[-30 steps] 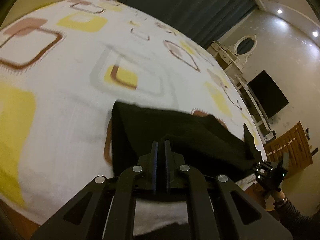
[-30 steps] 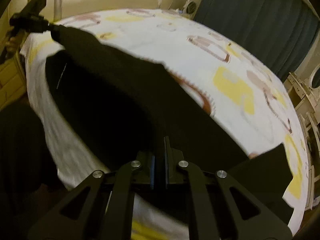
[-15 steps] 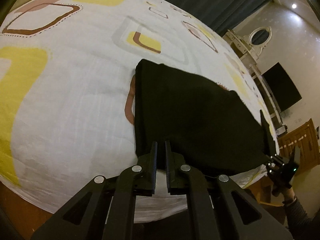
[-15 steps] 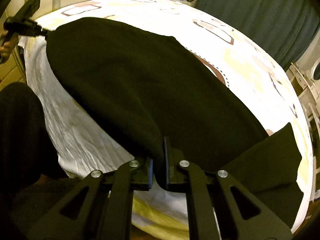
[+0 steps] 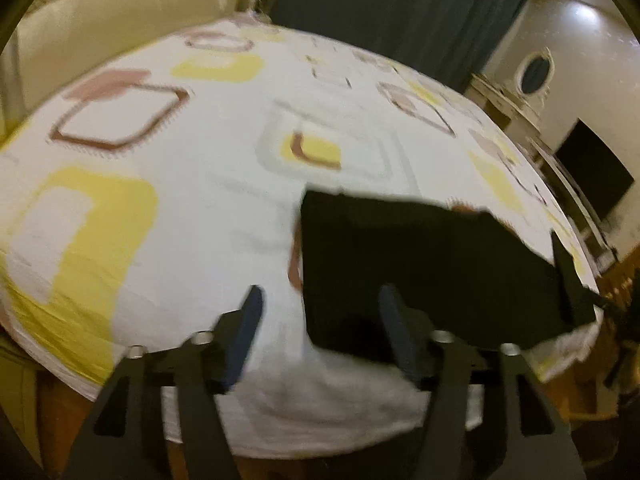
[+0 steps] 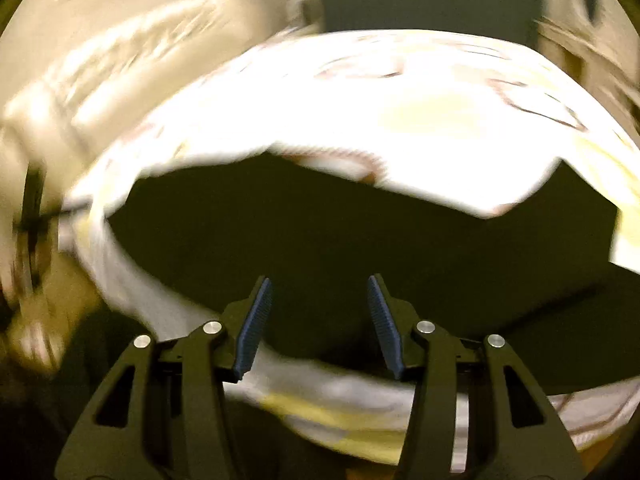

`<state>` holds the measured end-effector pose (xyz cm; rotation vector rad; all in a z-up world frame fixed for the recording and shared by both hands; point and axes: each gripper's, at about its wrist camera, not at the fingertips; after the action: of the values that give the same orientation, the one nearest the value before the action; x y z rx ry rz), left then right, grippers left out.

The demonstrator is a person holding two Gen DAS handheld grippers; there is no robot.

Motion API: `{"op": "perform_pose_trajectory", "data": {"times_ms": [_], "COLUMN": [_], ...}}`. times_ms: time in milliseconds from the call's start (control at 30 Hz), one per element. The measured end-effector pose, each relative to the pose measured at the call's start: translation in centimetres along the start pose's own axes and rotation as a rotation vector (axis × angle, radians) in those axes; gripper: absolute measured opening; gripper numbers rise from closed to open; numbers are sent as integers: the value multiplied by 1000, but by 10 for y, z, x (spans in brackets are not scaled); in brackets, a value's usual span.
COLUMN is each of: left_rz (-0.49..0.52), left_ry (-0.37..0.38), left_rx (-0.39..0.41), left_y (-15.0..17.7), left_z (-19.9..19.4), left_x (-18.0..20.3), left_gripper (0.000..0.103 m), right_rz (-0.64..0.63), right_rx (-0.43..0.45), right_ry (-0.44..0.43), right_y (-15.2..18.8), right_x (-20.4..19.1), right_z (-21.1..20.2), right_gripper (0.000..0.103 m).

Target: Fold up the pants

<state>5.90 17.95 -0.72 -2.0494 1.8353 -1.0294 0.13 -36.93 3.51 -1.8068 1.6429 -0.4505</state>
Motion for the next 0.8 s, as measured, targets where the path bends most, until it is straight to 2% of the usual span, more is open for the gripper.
{"op": "perform_pose_trajectory", "data": {"times_ms": [33,67,100,167,300,400,500,600,667,700,733,767,800], "left_rz": [-19,-40,-71,-123,-191,-191,-188,-190,-188,-186,-182,-177,-173], "left_ry": [-24,-49,-67,-79,-70,-68,-74,-70,-78,-82,-87,-90,-91], "left_rx": [36,63,85,98,53,7,-33,-73,-80,-77,-74,-74,-74], "left_y": [-6,-11,-16,-23,-23,-16,-7,2,6,7,9,10,11], "left_z": [-1,-1,1,9,35,53,68,80,83,83,83,83,83], "left_x": [4,8,11,17,28,36,43,46,47,47,48,49,49], "left_gripper": [78,82,83,85,85,84,84,85,85,85,85,85,85], "right_rz": [83,142,209,333,479,543,529,548,553,544,534,531,537], "right_rx": [13,16,9,-21,-93,-158,-240,-322,-349,-355,-357,-355,-345], "right_ry": [55,116,192,290,416,484,583,631,634,645,640,628,622], "right_y": [-17,-30,-45,-68,-102,-114,-118,-111,-106,-107,-109,-112,-116], "right_x": [27,48,73,116,173,196,208,224,231,230,230,228,228], "right_z": [-1,0,5,21,68,107,138,157,162,162,161,159,155], "right_gripper": [53,54,56,57,57,57,57,56,51,41,23,13,8]}}
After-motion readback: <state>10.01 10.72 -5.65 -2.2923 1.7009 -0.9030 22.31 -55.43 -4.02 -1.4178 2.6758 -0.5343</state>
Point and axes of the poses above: each gripper's, at about its wrist camera, not at the fingertips, and z roughly the way its jaws point, x to its right, y to its underside, and after that the axes turned 7 degrees about -z, right-handed
